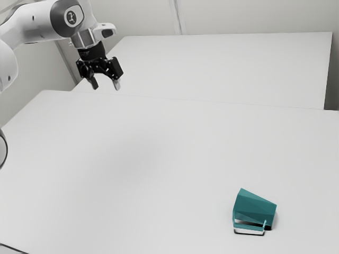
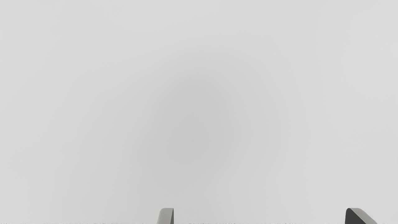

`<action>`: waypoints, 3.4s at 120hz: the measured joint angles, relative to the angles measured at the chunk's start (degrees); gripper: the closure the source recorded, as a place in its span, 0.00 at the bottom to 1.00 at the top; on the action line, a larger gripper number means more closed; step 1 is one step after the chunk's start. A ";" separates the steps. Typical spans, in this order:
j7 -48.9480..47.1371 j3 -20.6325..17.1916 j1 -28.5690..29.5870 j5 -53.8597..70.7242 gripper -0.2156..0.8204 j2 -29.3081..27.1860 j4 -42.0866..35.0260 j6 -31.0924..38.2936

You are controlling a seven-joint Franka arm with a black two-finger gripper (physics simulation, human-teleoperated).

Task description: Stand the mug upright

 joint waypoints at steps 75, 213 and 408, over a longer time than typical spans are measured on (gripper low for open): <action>0.40 -8.14 -0.45 -18.45 0.21 -7.97 -22.11 11.94; 24.38 -29.61 -4.12 -65.70 0.21 1.39 -44.00 46.44; 25.41 -24.20 -7.38 -36.98 0.96 -12.01 -40.39 43.32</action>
